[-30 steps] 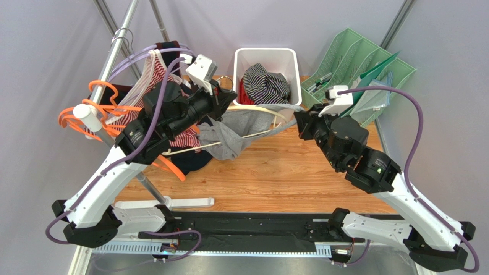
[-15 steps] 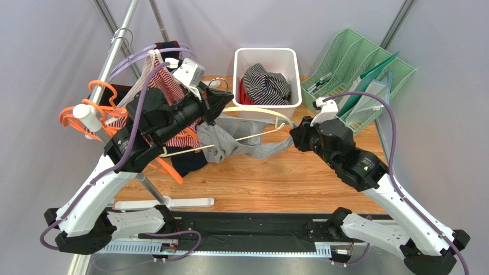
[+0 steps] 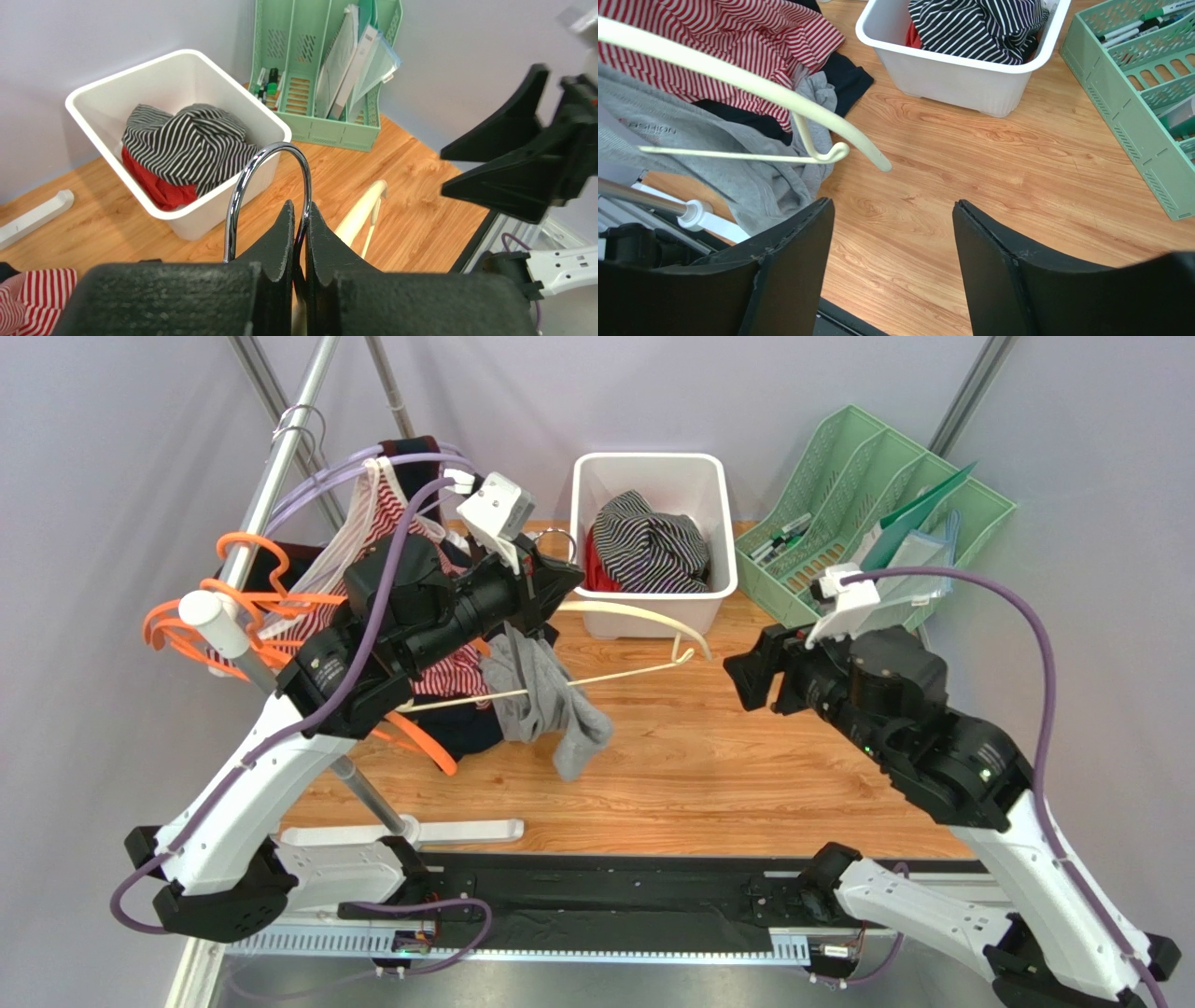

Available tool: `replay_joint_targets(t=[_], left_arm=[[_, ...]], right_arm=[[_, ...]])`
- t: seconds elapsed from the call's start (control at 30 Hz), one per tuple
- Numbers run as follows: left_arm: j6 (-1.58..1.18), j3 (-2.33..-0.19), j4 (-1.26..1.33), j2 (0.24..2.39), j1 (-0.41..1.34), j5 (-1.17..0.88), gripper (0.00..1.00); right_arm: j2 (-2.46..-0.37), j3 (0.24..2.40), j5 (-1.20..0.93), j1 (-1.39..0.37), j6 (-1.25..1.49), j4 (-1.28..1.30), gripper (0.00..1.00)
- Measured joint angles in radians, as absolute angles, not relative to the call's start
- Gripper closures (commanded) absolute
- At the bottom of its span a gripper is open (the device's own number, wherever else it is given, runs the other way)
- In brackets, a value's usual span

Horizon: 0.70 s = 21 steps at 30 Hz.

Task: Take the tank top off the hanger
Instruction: Remove the hanger from the clothesline.

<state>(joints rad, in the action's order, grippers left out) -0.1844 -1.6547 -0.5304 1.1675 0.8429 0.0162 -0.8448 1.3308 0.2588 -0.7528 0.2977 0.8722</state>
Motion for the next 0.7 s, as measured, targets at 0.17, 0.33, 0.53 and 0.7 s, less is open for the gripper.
replay_joint_targets(t=[0.17, 0.33, 0.53, 0.7], left_arm=[[-0.184, -1.655, -0.546, 1.168, 0.843, 0.003, 1.00], [-0.184, -1.662, -0.553, 1.168, 0.842, -0.114, 1.00], [-0.176, -1.679, -0.567, 1.167, 0.842, -0.335, 1.00], [-0.173, -1.679, -0.569, 1.167, 0.842, -0.464, 1.00]], right_arm=[[-0.792, 1.333, 0.202, -0.751, 0.271, 0.893, 0.24], [-0.807, 1.326, 0.041, -0.749, 0.228, 0.863, 0.24], [-0.836, 1.302, -0.170, -0.749, 0.180, 0.800, 0.28], [-0.844, 1.255, -0.423, -0.750, 0.181, 0.736, 0.59]])
